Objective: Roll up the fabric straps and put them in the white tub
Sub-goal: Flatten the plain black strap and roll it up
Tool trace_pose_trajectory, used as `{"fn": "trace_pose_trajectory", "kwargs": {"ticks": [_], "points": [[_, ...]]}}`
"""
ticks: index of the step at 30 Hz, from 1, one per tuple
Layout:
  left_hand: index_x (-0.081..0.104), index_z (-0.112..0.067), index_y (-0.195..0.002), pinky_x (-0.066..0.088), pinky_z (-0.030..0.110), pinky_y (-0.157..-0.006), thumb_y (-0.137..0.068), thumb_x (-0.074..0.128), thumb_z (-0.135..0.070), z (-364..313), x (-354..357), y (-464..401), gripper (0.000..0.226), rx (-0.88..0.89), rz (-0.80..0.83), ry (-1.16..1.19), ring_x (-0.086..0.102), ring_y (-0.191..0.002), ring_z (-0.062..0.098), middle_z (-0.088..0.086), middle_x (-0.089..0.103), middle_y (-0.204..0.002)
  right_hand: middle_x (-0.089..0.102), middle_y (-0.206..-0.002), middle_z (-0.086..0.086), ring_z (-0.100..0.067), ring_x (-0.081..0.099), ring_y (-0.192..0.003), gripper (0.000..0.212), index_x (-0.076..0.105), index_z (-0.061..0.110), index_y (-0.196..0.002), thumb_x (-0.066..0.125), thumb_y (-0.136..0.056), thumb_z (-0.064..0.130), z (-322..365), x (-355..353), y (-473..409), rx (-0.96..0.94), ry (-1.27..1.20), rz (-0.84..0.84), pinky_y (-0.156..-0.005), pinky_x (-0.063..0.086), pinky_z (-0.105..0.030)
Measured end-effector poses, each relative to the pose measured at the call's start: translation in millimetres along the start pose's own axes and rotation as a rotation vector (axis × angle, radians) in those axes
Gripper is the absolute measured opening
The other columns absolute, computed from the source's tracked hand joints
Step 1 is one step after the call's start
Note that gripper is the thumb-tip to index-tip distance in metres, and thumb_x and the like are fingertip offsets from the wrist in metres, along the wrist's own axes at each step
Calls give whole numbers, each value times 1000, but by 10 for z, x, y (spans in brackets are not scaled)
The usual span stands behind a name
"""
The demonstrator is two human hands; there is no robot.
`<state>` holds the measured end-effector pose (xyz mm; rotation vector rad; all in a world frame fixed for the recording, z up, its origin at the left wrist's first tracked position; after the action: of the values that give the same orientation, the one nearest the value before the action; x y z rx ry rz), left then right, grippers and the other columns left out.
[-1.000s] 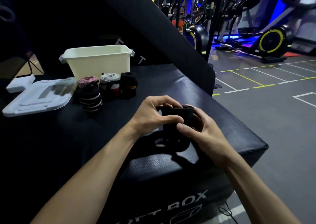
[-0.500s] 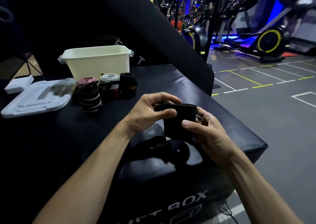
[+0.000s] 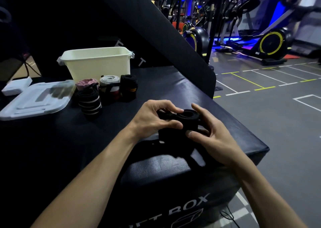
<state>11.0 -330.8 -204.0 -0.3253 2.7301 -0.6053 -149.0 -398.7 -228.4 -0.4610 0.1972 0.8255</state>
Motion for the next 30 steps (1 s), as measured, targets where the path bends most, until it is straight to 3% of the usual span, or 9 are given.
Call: {"fn": "trace_pose_trajectory", "kwargs": {"ticks": [3,6,9,13,20,23,26,30], "points": [[76,-9,-98,57,42,-88,-68,91,-10,12,-23,-2,33,-29,1,-16,72,-93,22,12,78,-101,64,-127,16,-1,61,-119,67,47,27,-142,77,-84,15,28,37,57,-35,108,-75,-98,54,-30],[77,-13,-99,54,40,-80,-69,91,-13,-12,-16,2,32,-19,9,-47,69,-84,21,11,75,-93,66,-122,18,-3,65,-114,59,50,31,-133,78,-83,18,67,64,92,-56,163,-103,-97,55,-40],[77,-13,-104,54,44,-75,-71,92,-18,-23,-7,-3,37,0,12,-94,65,-79,23,21,70,-90,65,-122,17,-3,64,-114,60,52,33,-131,82,-81,23,81,70,94,-56,187,-122,-98,54,-36],[77,-23,-104,56,45,-82,-69,92,-27,-17,11,-7,38,2,-1,-103,68,-83,20,19,70,-92,68,-116,13,-3,65,-106,61,56,34,-127,87,-74,29,57,70,99,-34,216,-217,-93,55,-30],[72,-14,-108,54,27,-87,-75,87,-12,-24,-29,-13,37,-36,1,8,71,-93,14,5,74,-96,72,-111,8,-3,69,-101,59,57,26,-122,90,-73,23,-37,-36,81,50,-15,-284,-89,55,-25],[70,-7,-103,53,21,-84,-74,84,-10,-37,-61,-10,32,-32,-39,30,69,-89,9,-1,74,-94,73,-109,3,-8,70,-102,54,59,25,-115,91,-71,22,-81,-31,66,100,-103,-272,-84,55,-23],[68,-7,-98,51,17,-78,-74,84,-8,-43,-47,-12,29,-37,-45,77,67,-82,4,-8,72,-87,76,-105,-6,-18,73,-101,52,64,13,-114,91,-70,16,-86,21,41,130,-259,-222,-80,56,-23],[64,-14,-99,51,18,-78,-77,83,-8,-5,-27,-20,30,-63,-22,123,62,-81,5,-6,67,-86,75,-90,-5,-17,72,-82,46,68,9,-106,80,-64,25,-63,144,21,185,-532,-123,-71,56,-26]]}}
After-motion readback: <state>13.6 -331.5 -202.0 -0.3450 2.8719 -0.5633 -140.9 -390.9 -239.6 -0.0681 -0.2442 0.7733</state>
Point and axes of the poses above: each hand's wrist, its own y-axis away from the middle knuckle, its own x-axis out of the palm, z = x × y, the point moved 8 cm from there along -y, towards the middle knuckle
